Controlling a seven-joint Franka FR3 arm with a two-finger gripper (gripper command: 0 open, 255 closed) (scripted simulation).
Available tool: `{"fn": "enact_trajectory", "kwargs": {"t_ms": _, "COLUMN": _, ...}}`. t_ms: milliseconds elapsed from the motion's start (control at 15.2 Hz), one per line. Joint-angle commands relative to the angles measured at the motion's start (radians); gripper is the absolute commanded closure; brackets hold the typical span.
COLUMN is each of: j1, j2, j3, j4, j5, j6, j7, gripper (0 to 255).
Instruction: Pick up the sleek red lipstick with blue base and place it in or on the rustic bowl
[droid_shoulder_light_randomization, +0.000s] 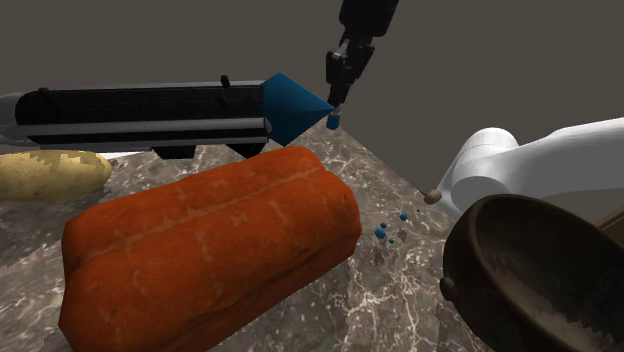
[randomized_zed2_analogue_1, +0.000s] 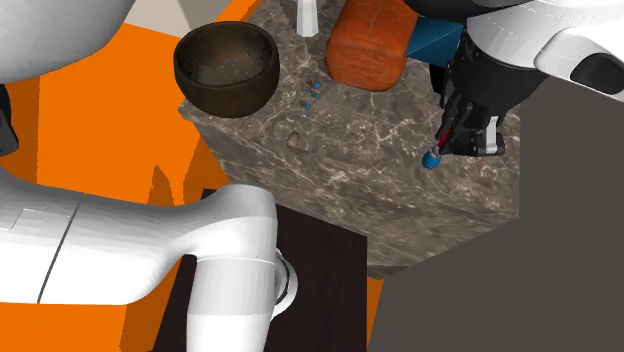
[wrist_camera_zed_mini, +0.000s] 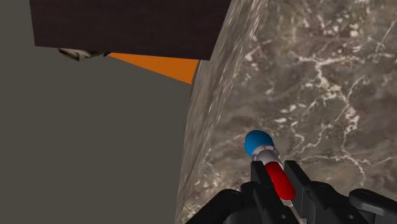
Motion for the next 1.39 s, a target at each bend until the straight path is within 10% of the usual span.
{"fn": "enact_trajectory", "kwargs": {"t_ms": 0, "j1": -0.003, "j2": 0.008, "j3": -0.005, "j4": 0.032, "j5": -0.006, "j6": -0.024, "j7": 0.001, "gripper": 255}}
{"fn": "enact_trajectory", "kwargs": {"t_ms": 1320, "j1": -0.027, "j2": 0.125, "j3": -0.035, "j4": 0.379, "j5": -0.045, "j6": -0.255, "j7": 0.027, "gripper": 255}}
